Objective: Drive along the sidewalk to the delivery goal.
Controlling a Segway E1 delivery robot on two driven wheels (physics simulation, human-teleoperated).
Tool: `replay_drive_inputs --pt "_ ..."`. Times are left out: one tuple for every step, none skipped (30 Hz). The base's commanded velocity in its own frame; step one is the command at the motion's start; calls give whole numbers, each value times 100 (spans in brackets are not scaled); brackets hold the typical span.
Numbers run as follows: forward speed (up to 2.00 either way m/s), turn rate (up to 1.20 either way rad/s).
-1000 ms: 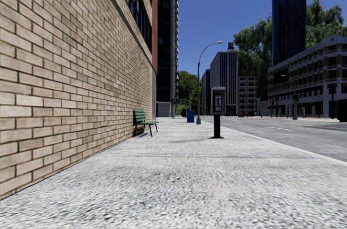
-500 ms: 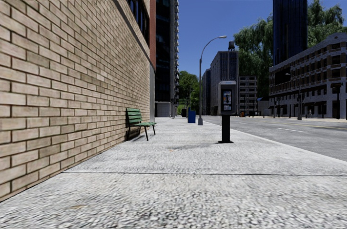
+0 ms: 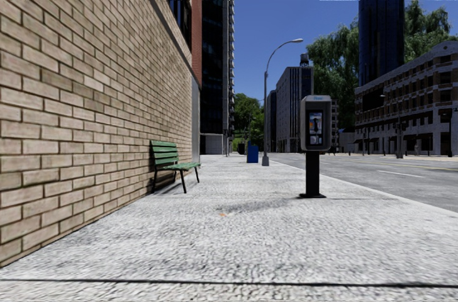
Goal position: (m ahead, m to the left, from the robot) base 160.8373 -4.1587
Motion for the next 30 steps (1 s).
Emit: replay_drive_inputs --pt "200 0" --pt "200 0" --pt "200 0" --pt "200 0" --pt "200 0" --pt "200 0" --pt "200 0" --pt "200 0" --pt "200 0" --pt "200 0" --pt "200 0" --pt "200 0" --pt "200 0" --pt "200 0" --pt "200 0" --pt "200 0" --pt "200 0" --pt "200 0" --pt "200 0" --pt "200 0" --pt "200 0" --pt "200 0" --pt "200 0" --pt "200 0" --pt "200 0" --pt "200 0" --pt "200 0" --pt "200 0" --pt "200 0" --pt "200 0"
